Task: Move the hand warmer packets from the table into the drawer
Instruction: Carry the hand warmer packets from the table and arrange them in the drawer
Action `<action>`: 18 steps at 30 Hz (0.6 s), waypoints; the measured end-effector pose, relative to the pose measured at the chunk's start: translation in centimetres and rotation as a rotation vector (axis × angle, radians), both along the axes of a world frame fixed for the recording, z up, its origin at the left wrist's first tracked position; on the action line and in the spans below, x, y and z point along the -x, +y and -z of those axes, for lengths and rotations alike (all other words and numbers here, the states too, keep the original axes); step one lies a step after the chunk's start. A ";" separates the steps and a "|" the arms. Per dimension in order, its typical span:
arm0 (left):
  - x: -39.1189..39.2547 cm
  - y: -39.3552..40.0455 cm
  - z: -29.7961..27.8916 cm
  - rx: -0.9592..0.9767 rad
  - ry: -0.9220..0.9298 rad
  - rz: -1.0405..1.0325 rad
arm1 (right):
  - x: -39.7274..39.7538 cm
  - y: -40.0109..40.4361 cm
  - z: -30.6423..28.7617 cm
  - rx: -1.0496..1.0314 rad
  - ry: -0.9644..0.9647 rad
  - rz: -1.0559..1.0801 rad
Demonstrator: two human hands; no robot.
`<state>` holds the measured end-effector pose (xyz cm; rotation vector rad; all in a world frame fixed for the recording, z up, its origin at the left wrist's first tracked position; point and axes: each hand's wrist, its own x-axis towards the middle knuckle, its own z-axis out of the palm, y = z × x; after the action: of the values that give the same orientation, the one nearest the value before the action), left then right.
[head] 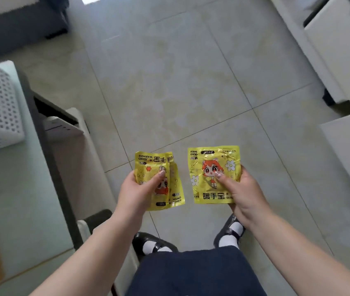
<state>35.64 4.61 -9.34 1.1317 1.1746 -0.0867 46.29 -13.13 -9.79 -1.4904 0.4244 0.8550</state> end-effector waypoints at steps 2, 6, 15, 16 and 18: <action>-2.5 -3.0 0.0 0.001 0.009 0.057 | -1.6 -3.3 0.2 -0.012 0.004 0.052; -8.0 -10.3 0.4 0.025 0.033 0.179 | -5.0 -11.4 0.7 0.010 0.004 0.160; -20.6 -28.8 0.4 0.025 0.056 0.490 | -12.0 -31.0 1.0 0.083 -0.004 0.478; -22.1 -31.3 0.3 0.023 0.057 0.533 | -12.4 -33.4 0.8 0.086 -0.002 0.526; -24.4 -34.9 0.1 0.025 0.054 0.596 | -12.7 -36.9 0.6 0.090 0.003 0.601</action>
<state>60.03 -30.29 -9.49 1.4329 0.8460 -0.5891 59.01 -49.98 -10.42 -1.3311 0.8675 0.3627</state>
